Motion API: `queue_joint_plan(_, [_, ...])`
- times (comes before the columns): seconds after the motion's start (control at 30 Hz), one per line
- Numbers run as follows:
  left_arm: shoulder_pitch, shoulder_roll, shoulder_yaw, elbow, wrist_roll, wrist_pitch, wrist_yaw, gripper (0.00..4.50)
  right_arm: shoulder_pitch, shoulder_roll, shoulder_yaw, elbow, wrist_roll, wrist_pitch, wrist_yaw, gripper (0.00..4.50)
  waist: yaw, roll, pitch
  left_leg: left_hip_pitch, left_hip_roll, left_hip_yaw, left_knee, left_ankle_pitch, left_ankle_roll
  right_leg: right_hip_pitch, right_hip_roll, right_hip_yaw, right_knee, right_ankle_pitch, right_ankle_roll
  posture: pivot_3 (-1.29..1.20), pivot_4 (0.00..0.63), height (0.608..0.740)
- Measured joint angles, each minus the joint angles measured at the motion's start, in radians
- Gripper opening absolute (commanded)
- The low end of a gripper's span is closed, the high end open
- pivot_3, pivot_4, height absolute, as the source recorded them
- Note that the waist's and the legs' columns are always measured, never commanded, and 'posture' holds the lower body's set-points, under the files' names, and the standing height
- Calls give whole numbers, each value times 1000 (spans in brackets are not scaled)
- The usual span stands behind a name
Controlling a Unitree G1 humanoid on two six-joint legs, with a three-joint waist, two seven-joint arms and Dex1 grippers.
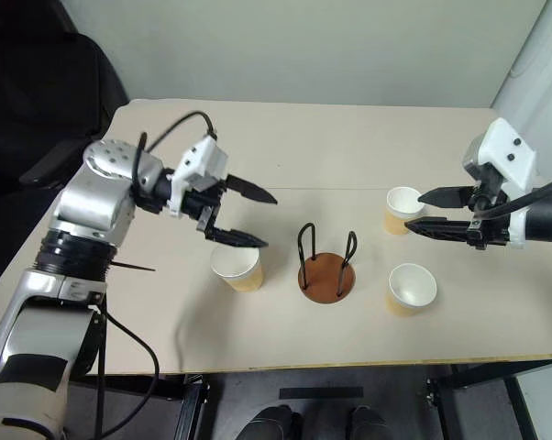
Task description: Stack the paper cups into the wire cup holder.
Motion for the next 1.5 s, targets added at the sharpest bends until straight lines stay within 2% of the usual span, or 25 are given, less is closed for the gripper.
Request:
queue_joint_plan(0.23, [10,6,16,-8,-4,22,-1,4479,-45,8,219,130,-286,-193,63,2377,-4,0,0,0,0,0,0,0,0,0,0,0,0,0,0,0,150,740])
queue_joint_plan(0.43, [49,40,24,-52,-12,48,-6,4479,-133,115,376,275,-507,-341,115,2377,-15,0,0,0,0,0,0,0,1,-1,0,0,1,0,0,0,150,740])
queue_joint_plan(0.7, [75,138,64,-42,-5,19,-5,4479,-218,187,418,401,-653,-435,180,2377,-14,0,0,-1,0,0,-2,0,1,-1,0,0,-1,0,0,0,150,740])
queue_joint_plan(1.07, [80,141,71,-36,-4,3,1,4479,-344,322,466,586,-790,-545,248,2377,-21,0,0,-1,0,-1,-3,0,1,-2,-1,-1,-1,0,0,0,150,740])
queue_joint_plan(1.5, [87,142,74,-36,-4,3,5,4479,-431,436,518,919,-970,-746,269,2377,-22,0,0,-1,0,0,-4,0,1,-3,-1,-1,-2,0,-1,0,150,740])
